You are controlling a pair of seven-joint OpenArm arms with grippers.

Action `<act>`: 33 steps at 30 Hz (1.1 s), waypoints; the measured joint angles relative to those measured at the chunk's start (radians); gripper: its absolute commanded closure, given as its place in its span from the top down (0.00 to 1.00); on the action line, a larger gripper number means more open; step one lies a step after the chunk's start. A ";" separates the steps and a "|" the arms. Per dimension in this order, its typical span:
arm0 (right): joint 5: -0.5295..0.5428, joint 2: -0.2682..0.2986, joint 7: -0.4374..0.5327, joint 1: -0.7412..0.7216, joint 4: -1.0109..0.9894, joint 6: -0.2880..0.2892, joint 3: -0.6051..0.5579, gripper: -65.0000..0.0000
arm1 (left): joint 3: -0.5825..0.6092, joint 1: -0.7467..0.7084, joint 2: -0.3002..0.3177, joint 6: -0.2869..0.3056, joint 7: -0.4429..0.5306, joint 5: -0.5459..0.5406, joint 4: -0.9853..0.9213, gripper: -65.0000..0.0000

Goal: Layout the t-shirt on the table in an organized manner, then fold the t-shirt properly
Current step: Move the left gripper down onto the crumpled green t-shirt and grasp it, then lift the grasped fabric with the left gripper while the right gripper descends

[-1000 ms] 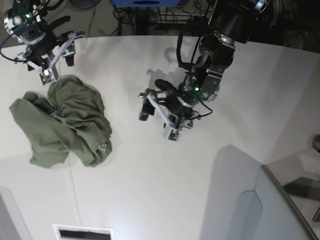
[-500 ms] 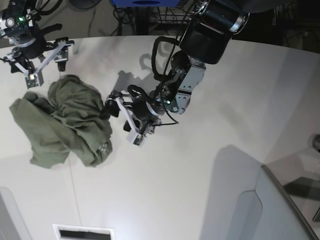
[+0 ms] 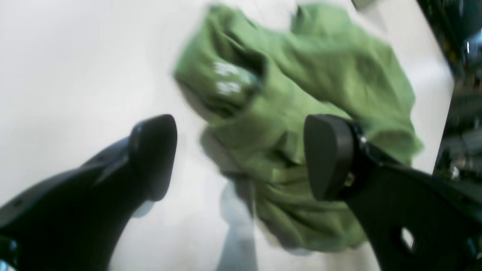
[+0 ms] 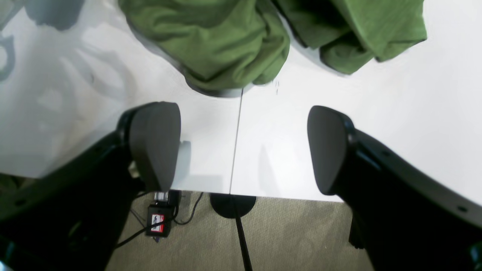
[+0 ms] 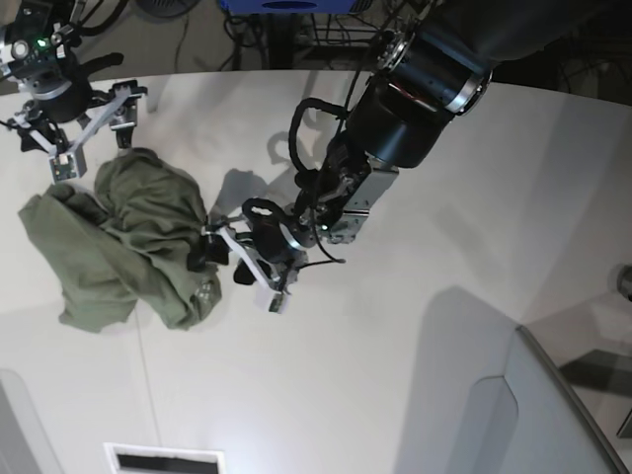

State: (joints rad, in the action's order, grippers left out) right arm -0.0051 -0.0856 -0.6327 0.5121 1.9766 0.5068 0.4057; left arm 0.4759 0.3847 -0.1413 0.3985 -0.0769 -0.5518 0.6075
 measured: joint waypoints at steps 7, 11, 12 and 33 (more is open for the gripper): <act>0.000 0.000 0.001 -0.004 0.000 0.000 0.000 0.74 | 0.023 0.008 -0.002 0.002 0.037 0.000 -0.060 0.77; 0.000 0.000 0.000 -0.004 0.000 0.000 0.000 0.74 | 0.026 0.006 0.000 -0.001 0.037 0.000 -0.076 0.62; 0.000 0.000 0.000 -0.004 0.000 0.000 0.000 0.74 | 0.026 0.006 -0.003 0.001 0.036 0.001 -0.076 0.55; 0.000 0.000 0.000 -0.002 0.000 0.002 -0.002 0.74 | 0.309 0.056 -0.002 -0.001 0.089 -0.190 -0.079 0.39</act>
State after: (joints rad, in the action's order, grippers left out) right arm -0.0048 -0.0853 -0.6323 0.5106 1.9762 0.5087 0.4038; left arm 0.7845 0.4412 -0.1432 0.3977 0.0124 -0.7418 0.5282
